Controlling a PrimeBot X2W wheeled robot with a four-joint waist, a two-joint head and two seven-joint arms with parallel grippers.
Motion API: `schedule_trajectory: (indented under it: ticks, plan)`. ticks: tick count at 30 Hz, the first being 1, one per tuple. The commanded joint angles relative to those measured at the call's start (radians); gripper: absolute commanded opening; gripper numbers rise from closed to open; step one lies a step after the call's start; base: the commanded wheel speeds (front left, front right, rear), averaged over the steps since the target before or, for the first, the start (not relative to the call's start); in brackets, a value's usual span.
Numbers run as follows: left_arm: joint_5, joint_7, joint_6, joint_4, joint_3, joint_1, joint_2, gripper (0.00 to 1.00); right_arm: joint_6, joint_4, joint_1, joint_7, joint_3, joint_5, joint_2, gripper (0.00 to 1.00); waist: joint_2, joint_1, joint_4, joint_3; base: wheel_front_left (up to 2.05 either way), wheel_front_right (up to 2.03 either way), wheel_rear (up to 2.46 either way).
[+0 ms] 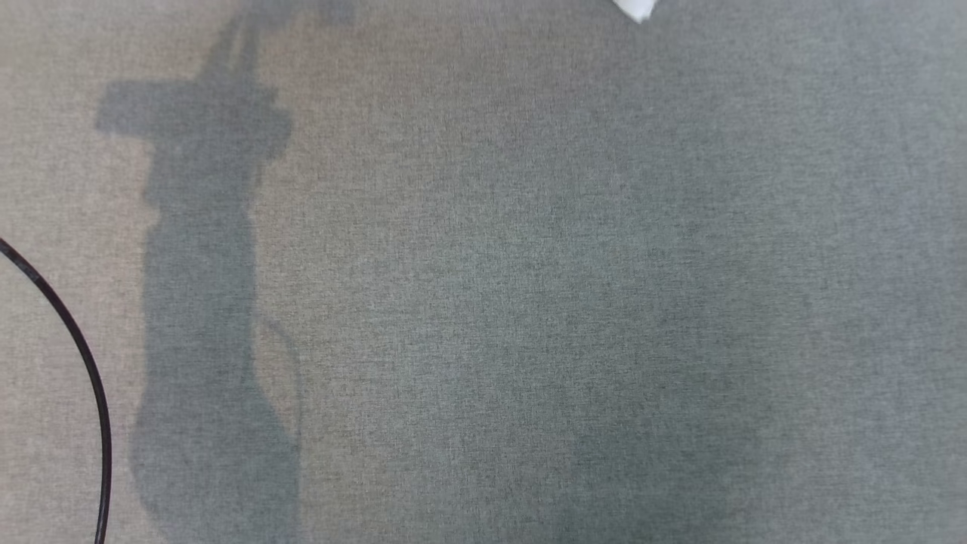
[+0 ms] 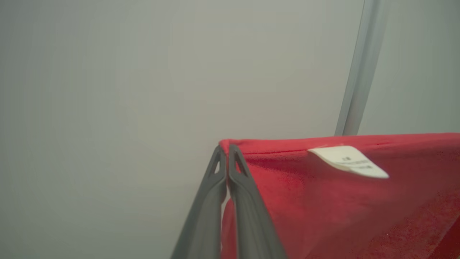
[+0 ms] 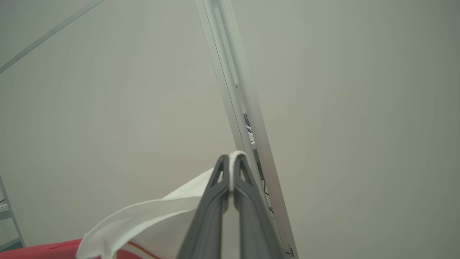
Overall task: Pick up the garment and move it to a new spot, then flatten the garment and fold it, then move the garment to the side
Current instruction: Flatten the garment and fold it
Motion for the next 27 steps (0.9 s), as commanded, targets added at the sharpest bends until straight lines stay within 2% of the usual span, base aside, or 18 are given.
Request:
schedule_trajectory:
  ticks: [1,4,6,11,14,20,27]
  plan:
    - [-0.011,0.001,-0.006,0.023,-0.001,-0.002,0.001,0.00,0.000,0.026,-0.004,-0.010,0.004,0.008,-0.001,0.00,0.0000,0.0000,-0.002,0.011,0.00,0.00,0.00]
    - [-0.045,-0.014,-0.018,0.110,-0.011,-0.015,-0.019,0.00,0.000,0.108,-0.022,-0.013,0.050,0.035,0.004,0.00,0.0000,0.0000,0.003,0.044,0.00,0.00,0.00]
    - [-0.073,-0.040,-0.023,0.132,-0.008,0.020,-0.038,0.00,0.000,0.116,0.019,-0.010,0.088,0.065,-0.004,0.00,0.0000,0.0000,0.008,0.054,0.00,0.00,0.00]
    - [-0.133,-0.117,-0.024,0.097,-0.048,0.167,-0.065,0.00,0.000,0.024,0.183,-0.011,0.179,0.182,-0.049,0.00,0.0000,0.0000,0.020,0.060,0.00,0.00,0.00]
    - [-0.170,-0.148,-0.023,0.038,-0.077,0.317,-0.066,0.00,0.000,-0.072,0.350,-0.041,0.208,0.270,-0.095,0.00,0.0000,0.0000,0.025,0.045,0.00,0.00,0.00]
    - [-0.185,-0.185,-0.016,-0.126,-0.099,0.625,-0.032,0.00,0.000,-0.269,0.742,-0.095,0.213,0.405,-0.158,0.00,0.0000,0.0000,0.020,-0.003,0.00,0.00,0.00]
    - [-0.210,-0.139,0.070,-0.357,-0.091,0.984,0.033,0.00,0.000,-0.429,1.154,-0.104,0.207,0.476,-0.167,0.00,0.0000,0.0000,0.001,-0.096,0.00,0.00,0.00]
